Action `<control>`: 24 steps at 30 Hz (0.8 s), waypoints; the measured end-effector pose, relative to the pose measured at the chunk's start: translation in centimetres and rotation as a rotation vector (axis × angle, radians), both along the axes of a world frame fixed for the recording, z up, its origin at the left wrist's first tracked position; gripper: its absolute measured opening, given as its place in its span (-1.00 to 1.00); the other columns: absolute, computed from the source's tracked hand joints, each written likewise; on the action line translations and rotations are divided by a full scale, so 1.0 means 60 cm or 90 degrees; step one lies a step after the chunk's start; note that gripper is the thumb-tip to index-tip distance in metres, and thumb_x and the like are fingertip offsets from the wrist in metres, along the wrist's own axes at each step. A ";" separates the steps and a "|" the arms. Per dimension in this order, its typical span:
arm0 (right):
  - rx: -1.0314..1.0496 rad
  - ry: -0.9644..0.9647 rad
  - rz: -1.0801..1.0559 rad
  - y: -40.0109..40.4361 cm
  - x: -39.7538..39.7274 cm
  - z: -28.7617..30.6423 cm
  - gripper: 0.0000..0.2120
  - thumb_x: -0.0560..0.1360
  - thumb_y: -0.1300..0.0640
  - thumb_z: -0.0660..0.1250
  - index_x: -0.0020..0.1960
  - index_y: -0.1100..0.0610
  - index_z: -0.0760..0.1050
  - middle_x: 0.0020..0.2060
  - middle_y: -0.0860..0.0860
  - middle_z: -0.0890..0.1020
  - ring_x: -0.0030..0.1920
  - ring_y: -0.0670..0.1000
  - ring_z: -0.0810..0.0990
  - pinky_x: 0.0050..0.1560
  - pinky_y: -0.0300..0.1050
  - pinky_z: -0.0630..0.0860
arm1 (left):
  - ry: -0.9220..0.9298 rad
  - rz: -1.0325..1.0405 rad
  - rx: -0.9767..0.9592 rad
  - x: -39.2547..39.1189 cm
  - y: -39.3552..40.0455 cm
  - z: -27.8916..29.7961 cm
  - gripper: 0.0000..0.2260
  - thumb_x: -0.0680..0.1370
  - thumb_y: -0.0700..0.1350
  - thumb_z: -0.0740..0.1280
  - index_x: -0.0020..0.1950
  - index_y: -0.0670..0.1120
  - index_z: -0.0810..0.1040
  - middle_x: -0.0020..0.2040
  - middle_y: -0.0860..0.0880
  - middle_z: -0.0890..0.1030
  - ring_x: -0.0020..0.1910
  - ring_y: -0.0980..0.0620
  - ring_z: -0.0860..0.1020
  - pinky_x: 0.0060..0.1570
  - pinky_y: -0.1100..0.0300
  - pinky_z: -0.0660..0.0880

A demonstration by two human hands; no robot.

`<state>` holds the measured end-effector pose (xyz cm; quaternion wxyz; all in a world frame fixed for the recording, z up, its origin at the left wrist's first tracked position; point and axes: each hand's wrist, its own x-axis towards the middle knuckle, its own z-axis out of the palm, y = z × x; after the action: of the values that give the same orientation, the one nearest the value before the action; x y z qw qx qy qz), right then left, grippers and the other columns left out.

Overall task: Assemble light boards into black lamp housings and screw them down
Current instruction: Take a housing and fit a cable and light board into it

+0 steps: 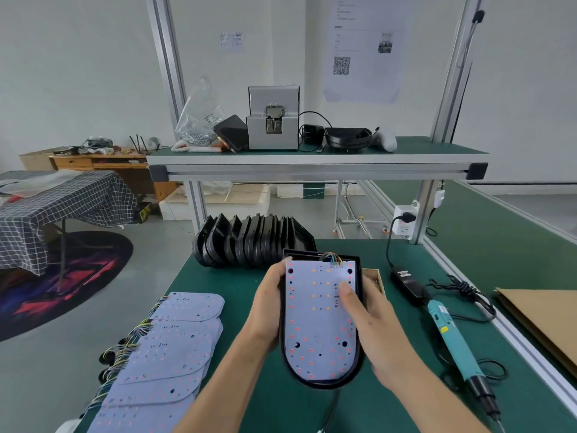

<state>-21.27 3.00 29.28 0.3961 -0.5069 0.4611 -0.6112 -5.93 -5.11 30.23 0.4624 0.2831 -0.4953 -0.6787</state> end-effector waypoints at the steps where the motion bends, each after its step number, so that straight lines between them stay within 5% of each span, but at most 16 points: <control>1: -0.014 -0.029 -0.023 0.002 0.004 0.001 -0.79 0.61 -0.17 0.36 0.19 -0.17 0.64 0.10 -0.25 0.71 0.21 -0.08 0.68 0.09 -0.23 0.61 | 0.014 -0.016 0.009 0.002 0.002 -0.001 -0.47 0.70 0.17 0.07 -0.12 -0.01 0.77 -0.11 -0.02 0.75 -0.15 0.05 0.70 -0.17 0.23 0.61; 3: -0.026 -0.077 -0.045 0.004 0.007 0.007 -0.81 0.62 -0.12 0.34 0.14 -0.11 0.65 0.10 -0.13 0.73 0.17 -0.01 0.71 0.05 -0.21 0.63 | 0.009 -0.048 0.030 0.007 0.001 -0.005 -0.27 0.63 0.43 -0.05 0.18 -0.04 0.74 0.19 -0.13 0.72 0.18 -0.10 0.69 0.07 0.11 0.64; 6: -0.052 -0.066 -0.060 0.010 0.009 0.017 -0.84 0.60 -0.12 0.42 0.11 -0.09 0.66 0.09 -0.03 0.75 0.10 -0.02 0.72 0.01 -0.22 0.63 | -0.006 -0.047 0.028 0.015 -0.002 -0.006 -0.28 0.57 0.47 -0.02 0.24 0.02 0.72 0.27 -0.12 0.68 0.28 -0.10 0.64 0.15 0.07 0.61; 10: -0.084 -0.079 -0.064 0.016 0.023 0.020 -0.84 0.51 0.05 0.49 0.09 -0.07 0.68 0.06 0.01 0.76 0.03 0.00 0.75 -0.04 -0.24 0.63 | -0.067 -0.040 -0.034 0.007 0.010 -0.015 -0.80 0.41 0.16 0.42 -0.22 0.10 0.78 -0.17 0.07 0.75 -0.18 0.09 0.68 -0.17 0.23 0.61; 16: -0.058 -0.053 -0.058 0.022 0.018 0.018 -0.80 0.53 0.04 0.47 0.13 -0.15 0.65 0.10 -0.02 0.75 0.08 0.02 0.74 0.00 -0.22 0.64 | -0.091 0.015 -0.197 0.013 0.014 -0.022 -0.84 0.40 0.04 0.31 -0.24 0.19 0.70 -0.33 0.25 0.64 -0.37 0.33 0.54 -0.32 0.43 0.48; 18: -0.041 -0.025 -0.056 0.021 0.010 0.014 -0.78 0.56 0.04 0.44 0.16 -0.20 0.62 0.13 -0.05 0.74 0.13 0.02 0.73 0.06 -0.11 0.67 | -0.092 -0.006 -0.187 0.017 0.010 -0.022 -0.76 0.57 0.14 0.26 -0.04 0.17 0.74 -0.07 0.17 0.73 -0.07 0.25 0.65 0.00 0.27 0.56; 20: -0.036 0.000 -0.057 0.019 0.003 0.012 -0.78 0.61 0.06 0.42 0.18 -0.23 0.60 0.14 -0.07 0.74 0.15 0.01 0.72 0.13 0.00 0.65 | -0.088 -0.013 -0.165 0.026 0.013 -0.025 -0.42 0.65 0.36 0.05 0.31 0.01 0.67 0.32 -0.07 0.65 0.39 -0.07 0.55 0.42 -0.13 0.38; 22: -0.045 0.028 -0.052 0.019 0.001 0.013 -0.77 0.63 0.08 0.41 0.17 -0.25 0.59 0.14 -0.11 0.73 0.16 -0.04 0.71 0.10 -0.12 0.63 | -0.070 -0.017 -0.198 0.035 0.019 -0.023 -0.33 0.65 0.40 0.03 0.46 -0.06 0.54 0.45 -0.15 0.55 0.52 -0.20 0.41 0.51 -0.26 0.23; 24: -0.054 0.057 -0.045 0.019 0.003 0.015 -0.78 0.61 0.04 0.41 0.15 -0.27 0.59 0.13 -0.12 0.73 0.14 -0.07 0.71 0.06 -0.27 0.59 | -0.089 0.012 -0.255 0.035 0.022 -0.018 -0.47 0.69 0.27 0.18 0.48 -0.07 0.50 0.44 -0.12 0.56 0.48 -0.17 0.46 0.45 -0.18 0.36</control>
<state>-21.07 4.11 30.16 0.3315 -0.5331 0.4698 -0.6206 -3.82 -3.80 29.13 0.4805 0.2369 -0.6484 -0.5410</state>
